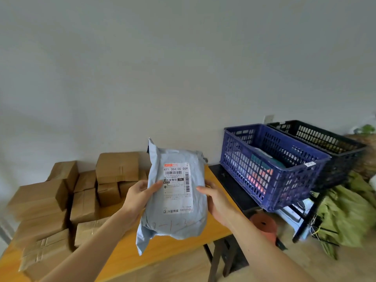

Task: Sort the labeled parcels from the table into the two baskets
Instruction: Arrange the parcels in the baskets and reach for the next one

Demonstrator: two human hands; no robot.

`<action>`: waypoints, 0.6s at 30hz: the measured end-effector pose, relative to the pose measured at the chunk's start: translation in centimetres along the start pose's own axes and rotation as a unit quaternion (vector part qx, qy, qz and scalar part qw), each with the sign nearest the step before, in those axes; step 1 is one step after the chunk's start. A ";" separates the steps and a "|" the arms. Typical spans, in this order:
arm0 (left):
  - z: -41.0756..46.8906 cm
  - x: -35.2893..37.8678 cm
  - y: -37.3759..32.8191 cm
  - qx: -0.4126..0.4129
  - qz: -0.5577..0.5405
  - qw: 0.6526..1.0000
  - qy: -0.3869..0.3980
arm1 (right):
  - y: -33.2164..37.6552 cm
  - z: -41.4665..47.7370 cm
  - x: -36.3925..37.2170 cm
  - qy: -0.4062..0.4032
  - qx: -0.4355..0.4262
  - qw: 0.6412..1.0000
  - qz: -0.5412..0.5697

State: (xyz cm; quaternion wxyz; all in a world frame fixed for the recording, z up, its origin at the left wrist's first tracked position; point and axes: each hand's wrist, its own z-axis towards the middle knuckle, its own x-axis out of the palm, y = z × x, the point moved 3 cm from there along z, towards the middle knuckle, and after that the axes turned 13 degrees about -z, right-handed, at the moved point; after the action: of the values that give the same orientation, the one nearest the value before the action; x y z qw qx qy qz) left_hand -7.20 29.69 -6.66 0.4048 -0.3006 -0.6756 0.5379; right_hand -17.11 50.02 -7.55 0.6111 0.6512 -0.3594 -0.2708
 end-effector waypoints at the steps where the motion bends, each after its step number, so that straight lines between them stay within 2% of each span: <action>1: -0.2 1.1 0.2 0.000 0.000 1.000 0.003 | 0.1 -0.4 -0.9 0.001 0.000 1.000 -0.008; 18: -4.4 24.5 4.6 -0.014 -0.001 1.000 0.017 | 3.3 -9.6 -23.2 -0.043 0.007 0.998 -0.041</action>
State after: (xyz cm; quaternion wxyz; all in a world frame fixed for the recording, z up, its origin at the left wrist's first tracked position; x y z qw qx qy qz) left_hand -15.57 53.56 -5.25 0.4121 -0.3148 -0.6765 0.5228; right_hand -23.72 74.34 -5.26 0.5791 0.6573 -0.3603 -0.3206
